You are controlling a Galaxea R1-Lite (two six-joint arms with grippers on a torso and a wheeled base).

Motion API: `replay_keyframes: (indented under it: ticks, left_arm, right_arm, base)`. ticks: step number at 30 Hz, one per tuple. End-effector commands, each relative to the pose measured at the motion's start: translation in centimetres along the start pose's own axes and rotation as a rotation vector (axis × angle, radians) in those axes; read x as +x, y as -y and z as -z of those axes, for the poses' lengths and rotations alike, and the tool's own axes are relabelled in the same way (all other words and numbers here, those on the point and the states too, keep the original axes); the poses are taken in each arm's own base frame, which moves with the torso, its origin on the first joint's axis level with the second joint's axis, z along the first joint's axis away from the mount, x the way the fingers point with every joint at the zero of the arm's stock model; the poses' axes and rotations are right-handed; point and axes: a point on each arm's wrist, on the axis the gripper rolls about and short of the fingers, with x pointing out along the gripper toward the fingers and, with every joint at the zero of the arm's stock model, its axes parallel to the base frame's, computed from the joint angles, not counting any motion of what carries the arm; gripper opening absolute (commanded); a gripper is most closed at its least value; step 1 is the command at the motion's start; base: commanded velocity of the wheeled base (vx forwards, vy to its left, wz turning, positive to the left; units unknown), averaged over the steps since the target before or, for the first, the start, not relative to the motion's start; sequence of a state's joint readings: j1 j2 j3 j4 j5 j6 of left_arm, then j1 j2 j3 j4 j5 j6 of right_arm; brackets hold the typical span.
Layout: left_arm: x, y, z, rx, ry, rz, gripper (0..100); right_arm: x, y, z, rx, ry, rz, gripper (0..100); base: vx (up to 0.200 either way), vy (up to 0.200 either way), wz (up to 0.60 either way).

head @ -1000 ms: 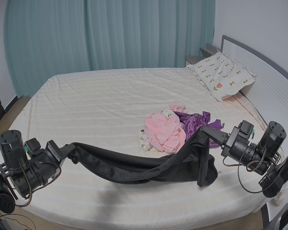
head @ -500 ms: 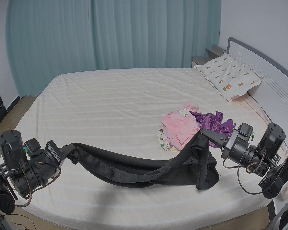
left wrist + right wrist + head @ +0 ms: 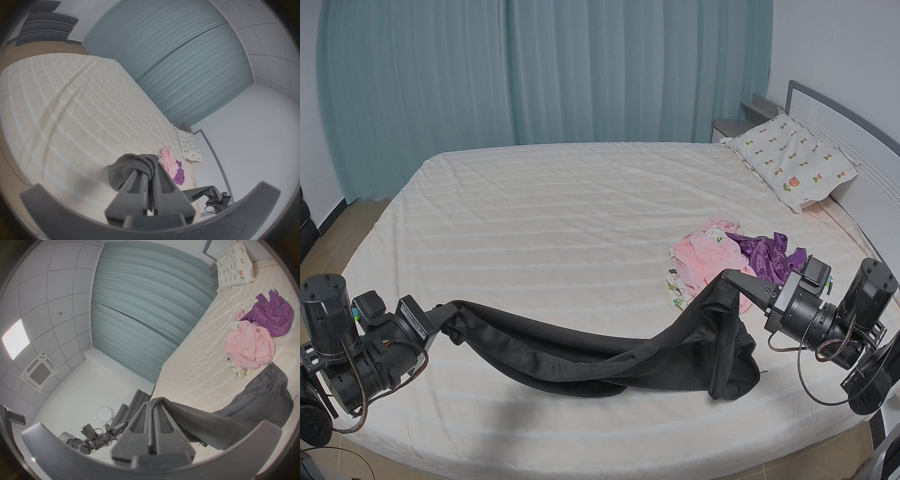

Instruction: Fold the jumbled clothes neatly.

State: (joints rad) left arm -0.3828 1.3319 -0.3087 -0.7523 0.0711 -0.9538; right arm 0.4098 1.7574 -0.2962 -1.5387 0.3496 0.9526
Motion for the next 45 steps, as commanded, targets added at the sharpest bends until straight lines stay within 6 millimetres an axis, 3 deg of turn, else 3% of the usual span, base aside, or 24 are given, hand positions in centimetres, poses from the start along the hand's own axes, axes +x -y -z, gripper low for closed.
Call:
replay_keyframes:
  ticks: [1,8,21,37,42,45]
  left_arm:
    - [0.1,-0.1,0.1,-0.001,-0.004,-0.004,0]
    - [0.2,-0.1,0.1,-0.002,-0.010,-0.007,0]
    - [-0.3,0.4,-0.3,-0.001,0.018,0.019,0]
    - [-3.9,2.4,-1.9,0.023,0.074,0.095,0]
    - [-4.9,2.9,-2.4,0.020,0.092,0.120,0]
    - [-5.8,3.4,-2.8,0.017,0.116,0.153,0]
  right_arm:
    - [-0.1,-0.3,-0.1,-0.003,0.004,-0.009,0]
    - [0.3,0.3,0.2,0.004,-0.012,0.008,0]
    - [-0.3,0.3,0.5,0.002,-0.023,0.025,0]
    - [-3.9,-3.3,-0.6,-0.097,0.053,-0.073,0]
    - [-5.1,-5.1,-1.4,-0.130,0.095,-0.115,0]
    - [-6.4,-7.4,-2.8,-0.156,0.142,-0.154,0]
  base:
    - [0.000,0.000,0.00]
    - [0.000,0.000,0.00]
    - [-0.200,0.000,0.00]
    - [-0.200,0.000,0.00]
    - [-0.040,0.000,0.00]
    - [0.000,0.000,0.00]
